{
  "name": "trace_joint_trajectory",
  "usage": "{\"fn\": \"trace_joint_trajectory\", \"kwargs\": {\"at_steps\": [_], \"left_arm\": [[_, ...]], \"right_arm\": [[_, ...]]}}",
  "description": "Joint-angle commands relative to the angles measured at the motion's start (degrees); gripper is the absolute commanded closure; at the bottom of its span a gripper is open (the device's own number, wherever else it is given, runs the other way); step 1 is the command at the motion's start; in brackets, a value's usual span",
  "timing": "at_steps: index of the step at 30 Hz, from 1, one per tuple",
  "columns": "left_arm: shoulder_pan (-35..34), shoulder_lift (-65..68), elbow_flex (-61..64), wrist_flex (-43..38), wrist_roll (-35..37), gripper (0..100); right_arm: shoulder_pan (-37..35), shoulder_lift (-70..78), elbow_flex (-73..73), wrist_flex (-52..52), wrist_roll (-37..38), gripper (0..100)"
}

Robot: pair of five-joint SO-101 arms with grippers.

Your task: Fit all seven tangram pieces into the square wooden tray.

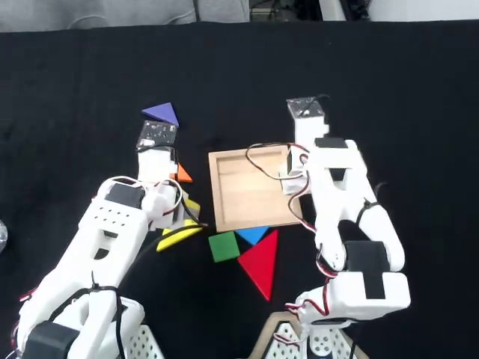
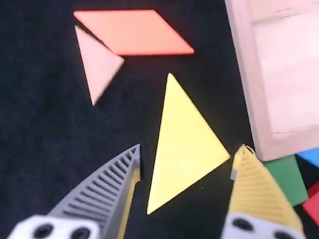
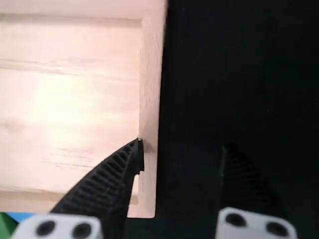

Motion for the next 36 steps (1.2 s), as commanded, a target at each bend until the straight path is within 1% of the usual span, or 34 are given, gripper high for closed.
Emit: {"fn": "trace_joint_trajectory", "kwargs": {"at_steps": [1, 4, 9, 11, 13, 15, 18, 21, 24, 31, 36], "left_arm": [[0.7, -0.1, 0.4, -2.5, 0.9, 70], [0.7, -0.1, 1.8, -3.1, 0.8, 70], [1.0, -0.1, 2.7, -4.7, 1.0, 71], [2.4, -0.1, 3.6, -5.4, 0.8, 71], [4.3, 0.0, 4.9, -5.5, 0.8, 71], [5.6, 1.0, 5.5, -5.5, 0.8, 71], [4.9, 5.5, 3.5, -5.4, 0.8, 71], [3.9, 11.5, 0.2, -4.8, 0.8, 71], [3.9, 15.3, -3.2, -2.1, 0.8, 71], [3.8, 13.0, -4.0, -0.5, 0.7, 70], [1.1, 10.0, -4.7, -0.4, -0.1, 70]], "right_arm": [[0.1, -2.3, -2.6, 0.4, 0.1, 76.1], [1.0, -2.8, -2.9, 0.4, 0.1, 76.1], [8.4, -5.8, -3.7, 0.0, -0.4, 76.1], [9.5, -6.5, -3.1, -0.5, -0.1, 76.1], [8.9, -5.8, -1.1, -2.7, 0.0, 76.1], [6.6, -4.3, 0.3, -4.3, 1.2, 76.1], [3.6, -1.1, 0.1, -3.7, 6.0, 76.1], [2.7, 0.7, 0.0, -3.7, 6.5, 76.1], [2.9, 1.0, -0.7, -3.7, 6.6, 76.1], [2.5, 1.1, -0.7, -3.7, 6.9, 76.1], [2.5, 1.1, -0.7, -4.0, 6.9, 76.1]]}}
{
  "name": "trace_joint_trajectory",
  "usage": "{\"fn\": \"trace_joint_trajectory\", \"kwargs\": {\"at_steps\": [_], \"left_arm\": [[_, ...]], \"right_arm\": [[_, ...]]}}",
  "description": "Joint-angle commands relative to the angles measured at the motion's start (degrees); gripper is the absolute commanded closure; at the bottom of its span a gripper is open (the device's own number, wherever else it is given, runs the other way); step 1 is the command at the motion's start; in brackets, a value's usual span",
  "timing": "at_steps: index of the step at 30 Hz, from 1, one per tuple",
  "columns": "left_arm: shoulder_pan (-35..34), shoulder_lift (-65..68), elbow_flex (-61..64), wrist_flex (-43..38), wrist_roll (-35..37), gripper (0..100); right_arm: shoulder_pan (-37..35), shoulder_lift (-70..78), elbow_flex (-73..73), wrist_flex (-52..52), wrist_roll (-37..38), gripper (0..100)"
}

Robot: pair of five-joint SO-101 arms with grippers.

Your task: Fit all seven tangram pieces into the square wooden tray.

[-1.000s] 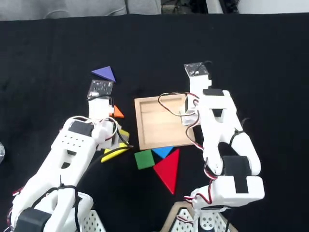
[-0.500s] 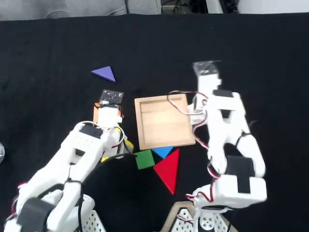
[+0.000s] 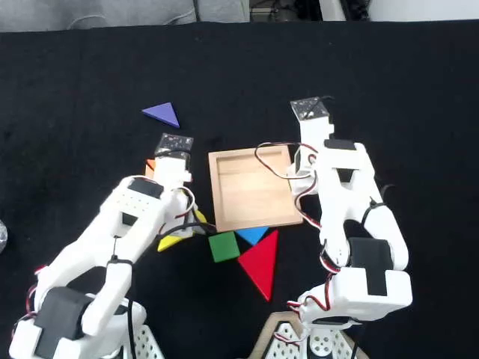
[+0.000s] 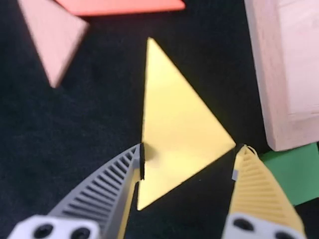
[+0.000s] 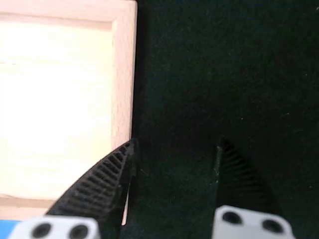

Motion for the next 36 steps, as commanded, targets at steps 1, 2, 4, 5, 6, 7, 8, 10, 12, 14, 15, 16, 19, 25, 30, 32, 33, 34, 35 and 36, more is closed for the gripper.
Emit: {"fn": "trace_joint_trajectory", "kwargs": {"at_steps": [1, 2, 4, 5, 6, 7, 8, 10, 12, 14, 15, 16, 19, 25, 30, 32, 33, 34, 35, 36], "left_arm": [[-2.1, -3.3, -2.8, 0.3, -1.8, 70], [-2.0, -3.6, -2.5, 0.2, -2.5, 70], [-1.8, -2.9, -2.2, -0.2, -3.2, 70], [-1.9, -2.0, -2.4, -0.3, -3.2, 70], [-1.9, -1.0, -2.8, -0.4, -3.2, 70], [-2.0, 0.4, -3.3, -1.2, -3.1, 70], [-1.9, 2.0, -3.6, -2.1, -3.1, 70], [-1.4, 5.4, -5.1, -2.5, -3.0, 70], [-0.7, 8.1, -7.4, -2.0, -2.9, 70], [-0.7, 9.4, -9.3, -0.4, -2.5, 70], [-0.6, 9.6, -9.8, 0.0, -1.7, 70], [-0.3, 9.6, -10.0, 0.4, -1.1, 70], [1.4, 9.5, -10.3, 1.2, -0.3, 70], [1.6, 9.6, -10.1, 1.5, 5.1, 70], [1.4, 9.5, -10.4, 3.3, 12.8, 70], [1.7, 9.5, -10.4, 3.3, 11.5, 71], [1.8, 9.5, -10.4, 3.3, 10.6, 71], [1.7, 9.5, -10.4, 3.3, 9.8, 71], [1.4, 9.6, -10.4, 3.3, 9.4, 71], [0.7, 9.8, -10.4, 3.3, 9.3, 71]], "right_arm": [[-0.8, 0.0, -1.5, -0.9, 0.7, 76.1], [-0.8, 0.0, -1.5, -0.9, 1.1, 76.1], [-0.8, 0.0, -1.4, -0.9, 2.5, 76.1], [-0.9, 0.0, -1.4, -0.9, 2.6, 76.1], [-0.9, 0.0, -1.4, -0.9, 2.7, 76.1], [-0.9, 0.0, -1.4, -0.9, 2.9, 76.1], [-0.9, 0.0, -1.4, -0.9, 2.9, 76.1], [-0.9, 0.0, -1.4, -0.9, 2.9, 76.1], [-0.9, 0.0, -1.4, -0.9, 2.9, 76.1], [-0.9, 0.0, -1.4, -0.9, 2.9, 76.1], [-0.9, 0.0, -1.4, -0.9, 2.9, 76.1], [-0.9, 0.0, -1.4, -0.9, 2.9, 76.1], [-0.9, 0.0, -1.4, -0.9, 3.0, 76.1], [-0.9, 0.0, -1.4, -1.0, 3.0, 76.1], [-0.9, 0.0, -1.4, -1.0, 3.1, 76.1], [-0.9, 0.0, -1.4, -1.0, 3.5, 76.1], [-0.9, 0.0, -1.4, -1.0, 4.3, 76.1], [-0.9, 0.0, -1.4, -1.0, 4.6, 76.1], [-0.9, 0.0, -1.4, -1.0, 4.7, 76.1], [-0.9, 0.0, -1.4, -1.0, 4.7, 76.1]]}}
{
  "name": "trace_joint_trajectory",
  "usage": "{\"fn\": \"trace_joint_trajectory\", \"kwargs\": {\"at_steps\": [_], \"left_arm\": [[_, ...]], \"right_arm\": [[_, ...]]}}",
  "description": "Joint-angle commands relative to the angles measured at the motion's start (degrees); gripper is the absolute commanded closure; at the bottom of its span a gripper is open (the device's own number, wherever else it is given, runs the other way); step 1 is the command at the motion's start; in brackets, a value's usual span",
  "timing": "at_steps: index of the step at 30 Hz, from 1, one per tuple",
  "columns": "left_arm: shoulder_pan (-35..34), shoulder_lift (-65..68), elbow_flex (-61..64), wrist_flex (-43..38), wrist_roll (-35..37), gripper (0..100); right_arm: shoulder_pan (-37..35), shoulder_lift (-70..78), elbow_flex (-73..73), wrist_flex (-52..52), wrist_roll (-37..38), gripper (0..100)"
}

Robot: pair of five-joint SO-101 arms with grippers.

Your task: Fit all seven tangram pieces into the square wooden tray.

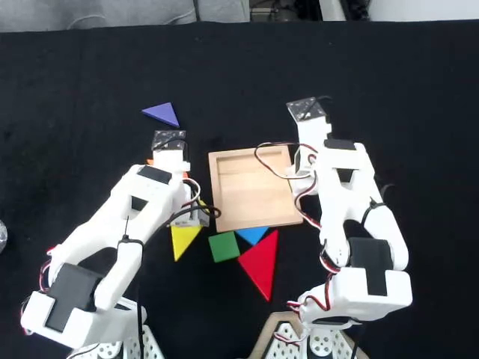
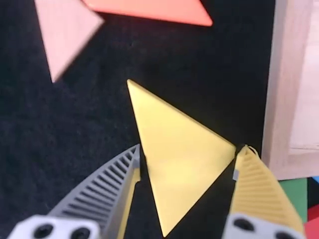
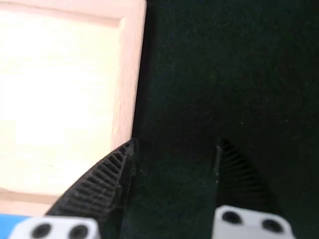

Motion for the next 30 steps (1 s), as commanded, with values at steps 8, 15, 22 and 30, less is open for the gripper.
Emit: {"fn": "trace_joint_trajectory", "kwargs": {"at_steps": [8, 15, 22, 30], "left_arm": [[-11.0, 0.2, -4.5, 0.3, -1.0, 71], [-11.6, 0.2, -4.8, 0.3, -4.0, 70], [-11.6, -0.4, -5.3, 2.7, 0.4, 63], [-11.6, 0.4, -6.7, 4.7, 6.2, 62]], "right_arm": [[-1.0, 0.1, -1.4, -1.0, 0.8, 76.1], [-1.0, 0.1, -0.9, -1.1, 1.0, 76.1], [-2.7, 0.1, -0.7, -1.0, 1.0, 76.1], [-2.7, 0.1, -0.7, -1.0, 1.1, 76.1]]}}
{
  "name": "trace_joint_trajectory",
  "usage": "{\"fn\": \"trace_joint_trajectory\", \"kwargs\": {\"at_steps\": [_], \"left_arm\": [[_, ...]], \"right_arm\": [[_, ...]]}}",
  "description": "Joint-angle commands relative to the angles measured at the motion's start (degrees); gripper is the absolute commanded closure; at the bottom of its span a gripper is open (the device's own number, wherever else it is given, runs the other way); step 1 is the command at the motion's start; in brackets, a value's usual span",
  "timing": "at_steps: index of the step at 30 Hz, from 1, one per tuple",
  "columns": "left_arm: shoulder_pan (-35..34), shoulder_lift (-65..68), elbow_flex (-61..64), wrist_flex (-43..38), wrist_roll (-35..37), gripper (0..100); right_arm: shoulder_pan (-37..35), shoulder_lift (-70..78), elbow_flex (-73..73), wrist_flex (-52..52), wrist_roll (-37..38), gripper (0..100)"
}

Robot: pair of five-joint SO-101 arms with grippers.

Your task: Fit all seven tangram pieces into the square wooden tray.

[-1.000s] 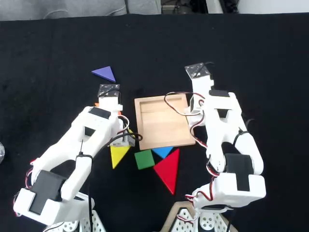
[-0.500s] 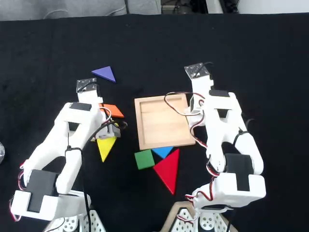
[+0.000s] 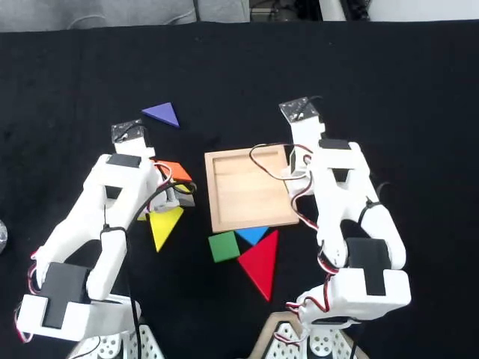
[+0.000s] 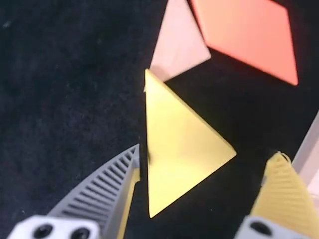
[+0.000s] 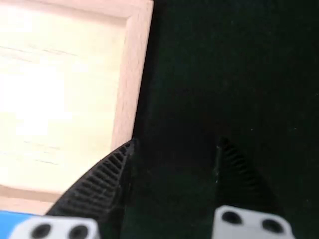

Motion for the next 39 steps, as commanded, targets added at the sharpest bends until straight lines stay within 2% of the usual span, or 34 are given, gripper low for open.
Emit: {"fn": "trace_joint_trajectory", "kwargs": {"at_steps": [1, 5, 11, 17, 23, 29, 35, 39], "left_arm": [[-0.7, 0.4, -2.0, -1.0, 0.7, 62], [-0.6, 2.9, 0.6, -5.3, 0.6, 63], [-0.6, 6.2, -0.9, -5.1, 0.4, 63], [-1.1, 6.6, -0.9, -5.1, -3.3, 63], [-0.9, 7.1, -1.7, -5.5, -8.3, 76], [-1.1, 7.2, -1.9, -5.5, -9.1, 78], [-0.5, 5.4, -2.2, -4.0, -9.2, 78], [-0.4, -2.0, -3.2, -0.7, -9.2, 78]], "right_arm": [[-1.1, 0.1, -0.7, -1.0, 0.5, 76.1], [-1.0, 0.1, -0.7, -1.0, 0.5, 76.1], [-1.0, 0.1, -0.7, -1.0, 0.5, 76.1], [-1.0, 0.1, -0.7, -1.0, 0.5, 76.1], [-1.0, 0.1, -0.7, -1.1, 0.5, 76.1], [-1.0, 0.1, -0.7, -1.1, 0.5, 76.1], [-1.0, 0.1, -0.7, -1.1, 0.5, 76.1], [-0.9, 0.1, -0.7, -1.2, 0.5, 76.1]]}}
